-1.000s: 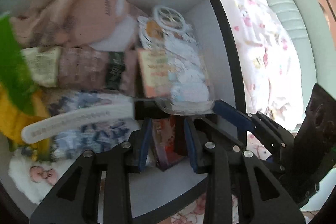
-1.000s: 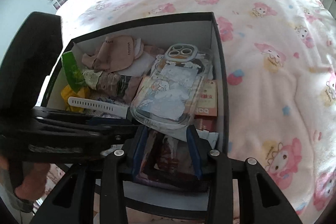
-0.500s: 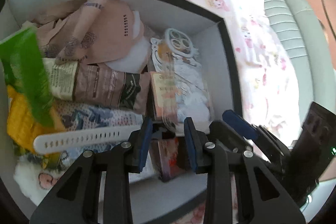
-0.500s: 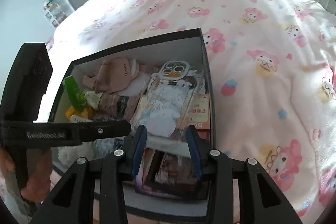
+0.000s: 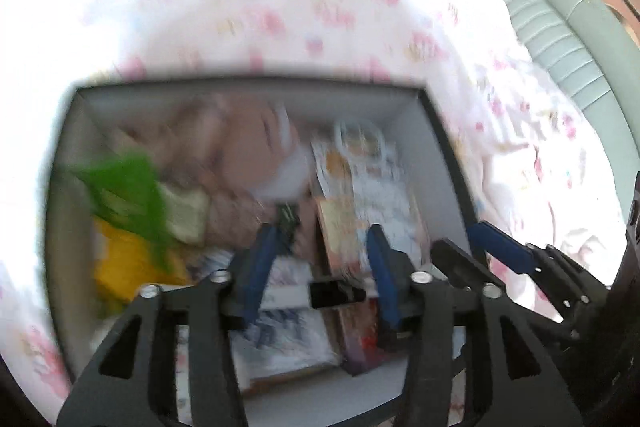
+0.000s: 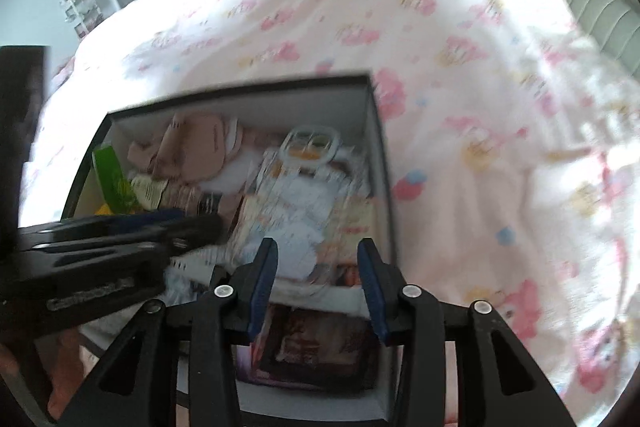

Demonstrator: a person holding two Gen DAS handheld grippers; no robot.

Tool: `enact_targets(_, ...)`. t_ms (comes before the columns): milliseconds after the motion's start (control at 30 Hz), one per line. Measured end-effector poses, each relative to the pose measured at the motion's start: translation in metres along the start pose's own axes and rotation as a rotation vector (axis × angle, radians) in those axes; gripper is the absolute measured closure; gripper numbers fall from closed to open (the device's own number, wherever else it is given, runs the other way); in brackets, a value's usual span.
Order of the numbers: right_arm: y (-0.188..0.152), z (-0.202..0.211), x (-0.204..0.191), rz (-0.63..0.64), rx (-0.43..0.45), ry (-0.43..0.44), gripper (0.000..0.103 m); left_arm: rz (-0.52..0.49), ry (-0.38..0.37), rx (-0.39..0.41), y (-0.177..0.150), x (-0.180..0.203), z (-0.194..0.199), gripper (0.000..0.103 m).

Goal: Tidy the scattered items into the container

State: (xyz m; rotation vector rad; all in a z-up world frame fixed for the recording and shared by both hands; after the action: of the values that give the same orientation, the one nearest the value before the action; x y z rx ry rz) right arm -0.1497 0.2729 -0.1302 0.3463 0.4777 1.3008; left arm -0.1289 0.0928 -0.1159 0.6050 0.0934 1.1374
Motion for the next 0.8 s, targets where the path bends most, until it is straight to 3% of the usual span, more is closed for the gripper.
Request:
enact_targets(67, 0.003, 0.018, -0.004, -0.01, 0.051, -0.009, 0.05, -0.016, 0.058, 0.094, -0.002, 0.006, 0.035, 0.028)
enact_targets(100, 0.004, 0.025, -0.005, -0.014, 0.067, -0.014, 0.038, -0.025, 0.08, 0.126, -0.004, 0.01, 0.049, 0.018)
enact_targets(133, 0.004, 0.036, -0.008, -0.018, 0.093, -0.025, 0.033, -0.04, 0.106, 0.15, 0.017, -0.002, 0.054, 0.009)
enact_targets(167, 0.004, 0.048, -0.012, -0.022, 0.126, -0.033, 0.029, -0.064, 0.141, 0.189, 0.041, 0.003, 0.053, 0.007)
enact_targets(200, 0.003, 0.057, -0.015, -0.024, 0.148, -0.035, 0.029, -0.082, 0.16, 0.214, 0.036, 0.017, 0.063, 0.007)
enact_targets(233, 0.001, 0.07, -0.019, -0.022, 0.175, -0.04, 0.029, -0.095, 0.181, 0.23, 0.061, 0.03, 0.064, 0.006)
enact_targets(333, -0.007, 0.1, -0.03, -0.028, 0.214, -0.017, 0.029, -0.067, 0.217, 0.27, 0.059, 0.028, 0.089, 0.002)
enact_targets(400, -0.016, 0.116, -0.034, -0.036, 0.234, -0.007, 0.028, -0.04, 0.207, 0.299, 0.042, 0.023, 0.114, 0.0)
enact_targets(633, -0.07, 0.153, -0.047, -0.003, 0.219, 0.06, 0.025, -0.021, 0.29, 0.309, -0.026, 0.023, 0.124, 0.0)
enact_targets(800, -0.101, 0.166, -0.045, -0.024, 0.236, 0.025, 0.025, 0.002, 0.315, 0.323, -0.06, 0.029, 0.147, 0.0)
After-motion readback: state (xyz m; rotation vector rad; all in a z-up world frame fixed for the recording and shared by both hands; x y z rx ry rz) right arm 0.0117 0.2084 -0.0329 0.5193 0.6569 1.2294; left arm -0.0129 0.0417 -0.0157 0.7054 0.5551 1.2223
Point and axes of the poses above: each gripper's, at about its wrist camera, not at the fingertips, and z roughly against the way its jaws point, x to its right, y to its top, the point moved 1 cm from there along -z, roughly the way its jaws point, and after that the axes turned 9 degrees about -z, right-handed, at the moved point
